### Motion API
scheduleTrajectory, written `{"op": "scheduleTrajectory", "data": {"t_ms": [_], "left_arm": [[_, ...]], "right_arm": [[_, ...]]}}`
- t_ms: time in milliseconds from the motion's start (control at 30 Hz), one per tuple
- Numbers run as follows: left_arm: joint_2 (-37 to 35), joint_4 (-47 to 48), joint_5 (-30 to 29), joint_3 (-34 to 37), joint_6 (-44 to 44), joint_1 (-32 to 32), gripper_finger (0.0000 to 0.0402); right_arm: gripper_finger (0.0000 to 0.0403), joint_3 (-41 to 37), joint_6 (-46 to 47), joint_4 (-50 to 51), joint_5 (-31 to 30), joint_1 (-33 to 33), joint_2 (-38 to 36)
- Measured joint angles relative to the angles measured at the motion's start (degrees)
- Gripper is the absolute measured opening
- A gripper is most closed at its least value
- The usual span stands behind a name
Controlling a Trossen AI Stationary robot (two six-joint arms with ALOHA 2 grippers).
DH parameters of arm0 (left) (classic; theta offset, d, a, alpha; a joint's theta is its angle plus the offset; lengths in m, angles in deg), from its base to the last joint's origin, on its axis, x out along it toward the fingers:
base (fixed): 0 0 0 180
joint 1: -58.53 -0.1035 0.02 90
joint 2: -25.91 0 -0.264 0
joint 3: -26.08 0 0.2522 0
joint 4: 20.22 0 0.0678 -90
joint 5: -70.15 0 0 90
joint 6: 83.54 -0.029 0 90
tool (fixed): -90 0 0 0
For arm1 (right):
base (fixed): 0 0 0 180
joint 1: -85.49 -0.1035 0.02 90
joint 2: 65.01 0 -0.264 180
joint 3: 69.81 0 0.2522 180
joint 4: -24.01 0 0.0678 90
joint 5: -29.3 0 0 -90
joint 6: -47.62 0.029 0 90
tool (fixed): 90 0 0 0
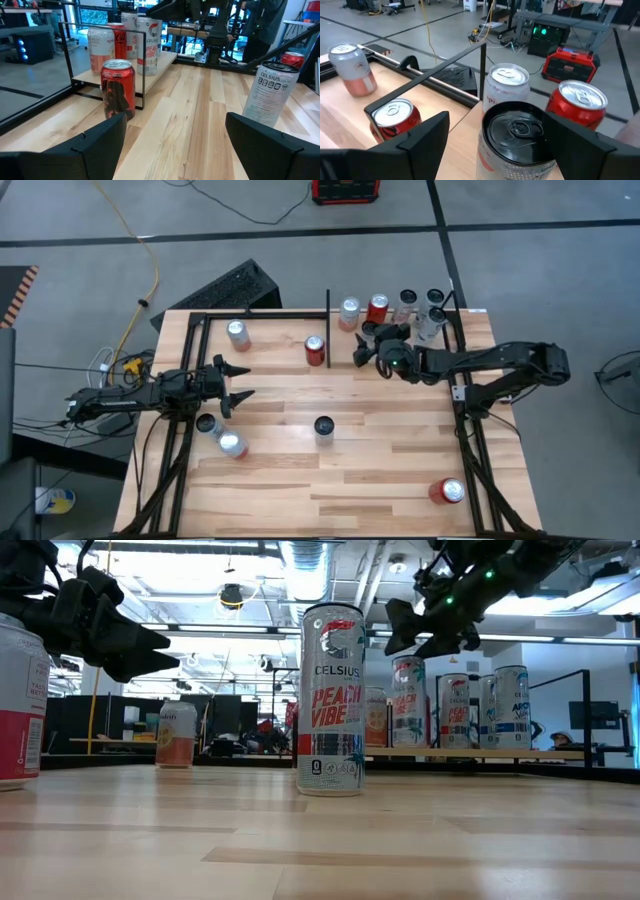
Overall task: Place canned beverage on shelf
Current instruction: Put the black pink soda can on the shelf
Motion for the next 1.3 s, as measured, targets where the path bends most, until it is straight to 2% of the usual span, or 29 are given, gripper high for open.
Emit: {"op": "scheduleTrajectory", "data": {"t_ms": [300, 833, 1167, 1300], "left_arm": [[0.0, 0.0, 0.0, 0.0, 0.0, 0.0, 0.0327], [0.0, 0.0, 0.0, 0.0, 0.0, 0.0, 0.0327], [0.0, 0.0, 0.0, 0.0, 0.0, 0.0, 0.0327], [0.0, 0.0, 0.0, 0.0, 0.0, 0.0, 0.0327]], "right_arm": [[0.0345, 0.0, -0.1, -0.6, -0.6, 0.5, 0.6], [0.0330, -0.3, -16.0, 1.3, 5.0, 0.9, -1.3], [0.0330, -0.4, -16.5, 0.7, 5.4, 2.0, -7.2], [0.0330, -0.3, -13.0, 1.8, 5.1, 2.0, -8.6]]}}
